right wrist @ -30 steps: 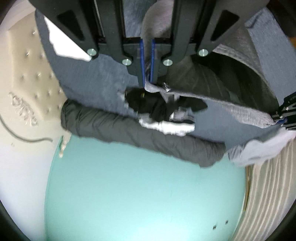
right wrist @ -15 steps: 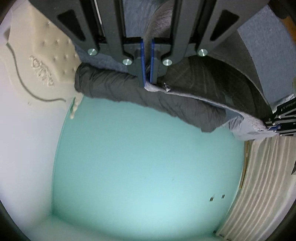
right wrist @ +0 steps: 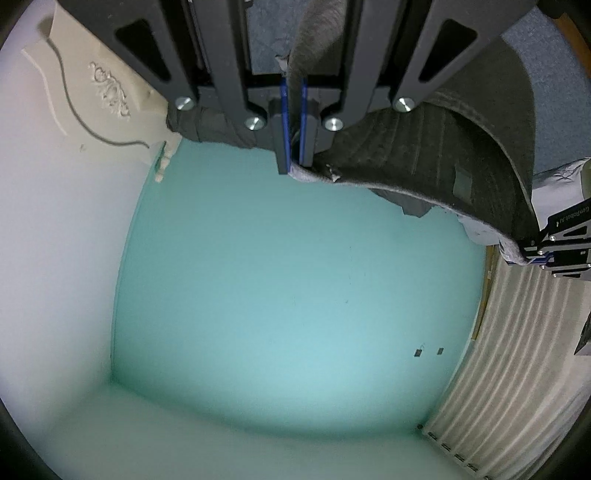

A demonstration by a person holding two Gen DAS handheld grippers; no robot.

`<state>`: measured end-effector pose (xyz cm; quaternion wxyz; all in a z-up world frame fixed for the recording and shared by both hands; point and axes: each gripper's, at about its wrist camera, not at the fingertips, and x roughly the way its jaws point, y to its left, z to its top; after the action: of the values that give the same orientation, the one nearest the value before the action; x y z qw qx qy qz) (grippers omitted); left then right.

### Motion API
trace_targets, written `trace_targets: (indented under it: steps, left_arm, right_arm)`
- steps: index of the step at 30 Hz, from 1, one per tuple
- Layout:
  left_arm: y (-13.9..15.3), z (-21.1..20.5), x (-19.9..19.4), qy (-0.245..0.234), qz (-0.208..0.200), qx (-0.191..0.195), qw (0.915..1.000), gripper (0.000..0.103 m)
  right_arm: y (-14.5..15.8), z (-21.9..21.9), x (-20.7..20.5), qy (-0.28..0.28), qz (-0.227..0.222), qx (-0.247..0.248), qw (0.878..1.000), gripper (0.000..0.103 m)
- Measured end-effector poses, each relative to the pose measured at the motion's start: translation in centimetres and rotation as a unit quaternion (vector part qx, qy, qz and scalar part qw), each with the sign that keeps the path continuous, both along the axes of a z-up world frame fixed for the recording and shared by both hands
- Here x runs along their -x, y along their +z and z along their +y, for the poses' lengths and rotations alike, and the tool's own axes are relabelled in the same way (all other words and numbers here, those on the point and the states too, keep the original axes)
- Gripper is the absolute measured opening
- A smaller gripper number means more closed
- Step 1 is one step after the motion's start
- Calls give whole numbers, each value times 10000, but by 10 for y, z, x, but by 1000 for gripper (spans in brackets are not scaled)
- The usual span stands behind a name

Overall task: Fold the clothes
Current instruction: 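Lift the grey sweater high with both tools, stretching it between them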

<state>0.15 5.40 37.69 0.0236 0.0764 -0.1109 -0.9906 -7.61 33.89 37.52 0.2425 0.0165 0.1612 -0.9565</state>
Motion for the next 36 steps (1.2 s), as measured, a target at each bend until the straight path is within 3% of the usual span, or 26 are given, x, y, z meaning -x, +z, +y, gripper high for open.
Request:
trace_targets:
  steps: [5, 21, 32, 36]
  left_arm:
    - [5, 7, -26, -28, 101, 188, 9998, 4]
    - [-3, 30, -107, -196, 523, 297, 9980, 4]
    - [8, 34, -129, -180, 801, 255, 9963, 4]
    - [12, 19, -186, -162, 829, 240, 9961, 4]
  right_arm:
    - [7, 11, -21, 104, 35, 69, 9999, 3]
    - [6, 38, -88, 323, 341, 214, 9987, 3]
    - [12, 46, -122, 327, 633, 278, 9971, 3]
    - [11, 43, -121, 329, 597, 252, 9974, 3]
